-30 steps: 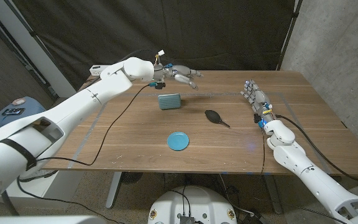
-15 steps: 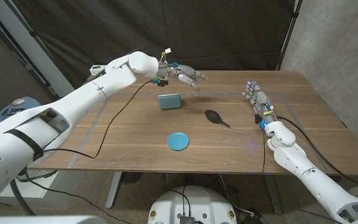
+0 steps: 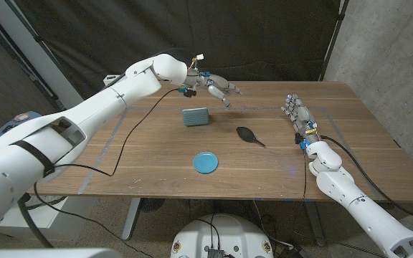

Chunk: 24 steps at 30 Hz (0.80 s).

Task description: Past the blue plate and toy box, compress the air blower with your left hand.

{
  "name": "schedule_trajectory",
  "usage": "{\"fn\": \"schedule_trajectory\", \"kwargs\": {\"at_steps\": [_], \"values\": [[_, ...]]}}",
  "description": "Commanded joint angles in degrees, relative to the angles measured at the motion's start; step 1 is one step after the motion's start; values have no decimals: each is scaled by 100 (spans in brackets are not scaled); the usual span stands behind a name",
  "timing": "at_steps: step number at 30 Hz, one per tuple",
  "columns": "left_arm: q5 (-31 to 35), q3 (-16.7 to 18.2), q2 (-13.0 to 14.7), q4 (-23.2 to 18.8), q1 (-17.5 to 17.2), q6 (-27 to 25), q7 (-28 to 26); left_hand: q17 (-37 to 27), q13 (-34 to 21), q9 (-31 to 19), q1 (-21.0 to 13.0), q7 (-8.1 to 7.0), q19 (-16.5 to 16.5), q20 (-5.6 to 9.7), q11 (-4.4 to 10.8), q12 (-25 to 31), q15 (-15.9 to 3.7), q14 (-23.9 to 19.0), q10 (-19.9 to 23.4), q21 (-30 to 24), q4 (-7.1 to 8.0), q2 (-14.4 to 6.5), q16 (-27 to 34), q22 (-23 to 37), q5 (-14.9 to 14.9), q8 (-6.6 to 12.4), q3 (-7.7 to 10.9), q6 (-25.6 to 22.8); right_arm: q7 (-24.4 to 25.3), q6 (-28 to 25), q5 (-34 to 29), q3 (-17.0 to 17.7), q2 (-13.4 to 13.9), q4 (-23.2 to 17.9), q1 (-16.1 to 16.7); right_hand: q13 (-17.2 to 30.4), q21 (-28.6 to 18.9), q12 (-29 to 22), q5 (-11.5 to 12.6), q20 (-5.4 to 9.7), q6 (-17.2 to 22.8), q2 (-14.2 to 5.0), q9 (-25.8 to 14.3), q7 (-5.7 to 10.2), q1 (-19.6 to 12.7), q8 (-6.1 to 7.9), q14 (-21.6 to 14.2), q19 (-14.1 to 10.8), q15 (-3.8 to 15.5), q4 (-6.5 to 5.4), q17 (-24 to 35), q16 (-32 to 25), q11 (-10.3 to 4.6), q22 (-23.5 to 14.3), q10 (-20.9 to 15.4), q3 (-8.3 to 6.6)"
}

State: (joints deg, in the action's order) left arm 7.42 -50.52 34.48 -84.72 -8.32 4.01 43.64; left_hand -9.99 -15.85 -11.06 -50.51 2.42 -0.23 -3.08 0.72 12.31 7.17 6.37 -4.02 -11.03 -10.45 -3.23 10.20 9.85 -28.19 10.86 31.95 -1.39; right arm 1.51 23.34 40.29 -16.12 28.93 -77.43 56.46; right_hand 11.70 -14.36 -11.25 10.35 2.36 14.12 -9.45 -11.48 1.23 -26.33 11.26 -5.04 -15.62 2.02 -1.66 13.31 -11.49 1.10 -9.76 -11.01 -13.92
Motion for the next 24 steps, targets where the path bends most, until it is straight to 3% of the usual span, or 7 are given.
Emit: {"fn": "schedule_trajectory", "kwargs": {"at_steps": [1,17,24], "values": [[160,-122,-107,112,213,131,326,-23,-25,-35,-91,10,-26,-13,-15,21,42,9,-71,-1,-10,-3,26,19,-35,35,42,50,94,42,14,56,19,-130,144,13,30,-29,2,118,-10,17,-5,-6,49,20,-14,-68,97,33,9,-43,17,-6,-2,-29],[499,-384,-398,638,642,595,647,-26,-59,-47,-250,-21,-30,-29,0,48,67,-2,-96,-3,-18,32,39,16,-57,32,55,167,163,26,24,83,12,-189,196,9,68,-18,5,110,-34,52,-4,-1,18,14,-8,-75,108,105,-22,-38,11,-7,34,-43],[601,-483,-578,912,768,785,666,-23,-101,-60,-409,-20,37,-81,107,131,199,-53,15,-26,-6,92,51,14,-70,132,44,-2,172,78,51,105,-32,-157,207,8,83,-20,5,104,-50,53,-4,-1,20,9,-3,-72,110,118,-26,-40,-1,-7,36,-44]]}}
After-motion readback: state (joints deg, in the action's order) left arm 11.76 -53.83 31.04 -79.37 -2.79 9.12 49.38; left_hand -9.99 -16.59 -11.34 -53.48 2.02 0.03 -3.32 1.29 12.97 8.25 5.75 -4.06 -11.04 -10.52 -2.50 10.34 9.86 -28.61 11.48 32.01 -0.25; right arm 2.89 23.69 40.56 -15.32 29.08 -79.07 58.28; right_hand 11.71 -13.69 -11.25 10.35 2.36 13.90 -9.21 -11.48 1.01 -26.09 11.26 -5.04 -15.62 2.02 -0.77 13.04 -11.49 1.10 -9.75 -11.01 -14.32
